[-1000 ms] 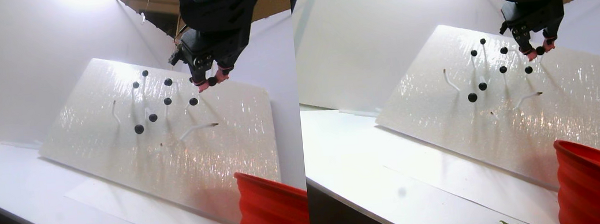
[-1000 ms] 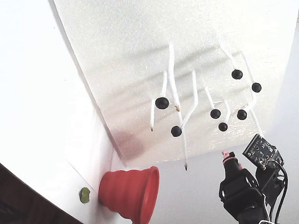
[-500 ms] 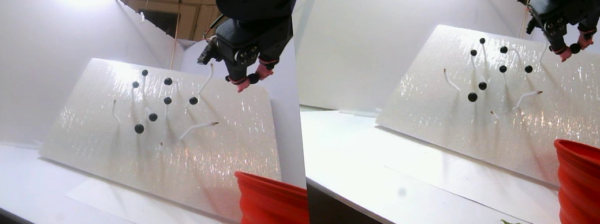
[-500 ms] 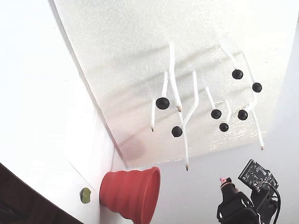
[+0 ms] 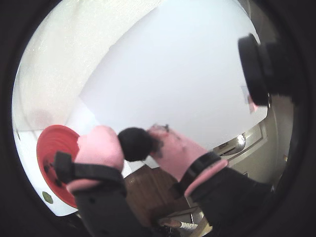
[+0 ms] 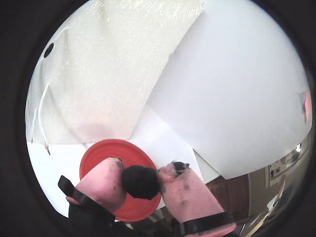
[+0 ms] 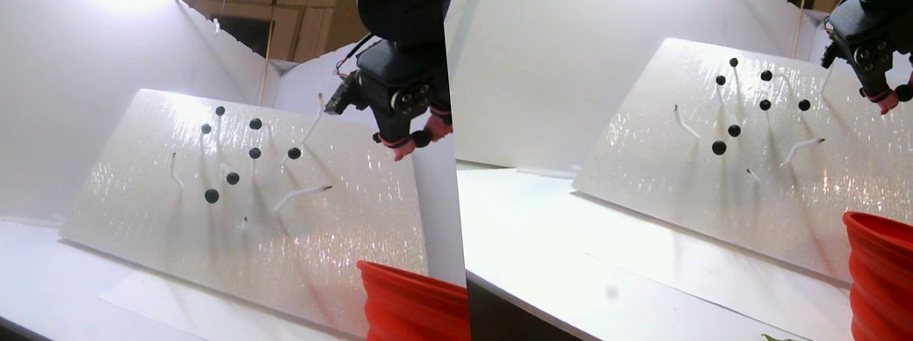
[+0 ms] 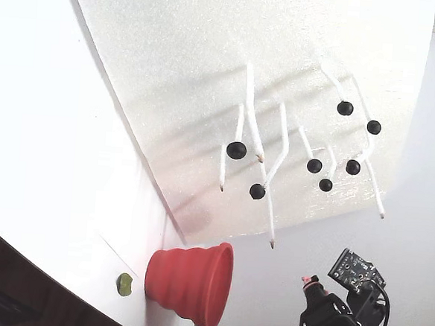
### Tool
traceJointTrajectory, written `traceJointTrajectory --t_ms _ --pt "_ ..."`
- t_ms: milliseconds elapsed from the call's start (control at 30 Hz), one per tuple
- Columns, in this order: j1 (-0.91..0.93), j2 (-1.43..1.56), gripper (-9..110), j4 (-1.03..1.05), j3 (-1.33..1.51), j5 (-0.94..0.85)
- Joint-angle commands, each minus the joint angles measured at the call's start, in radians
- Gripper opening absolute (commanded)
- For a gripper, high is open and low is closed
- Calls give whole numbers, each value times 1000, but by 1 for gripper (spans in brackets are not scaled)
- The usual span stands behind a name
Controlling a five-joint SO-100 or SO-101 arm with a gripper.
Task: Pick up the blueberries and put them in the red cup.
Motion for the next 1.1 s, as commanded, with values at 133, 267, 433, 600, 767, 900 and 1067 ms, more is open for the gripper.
traceJointTrajectory --t_ms 133,267,433,600,767,900,1067 --pt "64 -32 12 -18 -75 -5" --pt "72 -55 12 -18 -87 -6" --pt "77 -67 12 -18 -92 -6" --pt "77 -69 16 -20 -91 2" --pt "71 -54 17 -20 -81 5" --pt "60 -34 17 -20 -71 6" --pt "35 0 17 -18 -55 8"
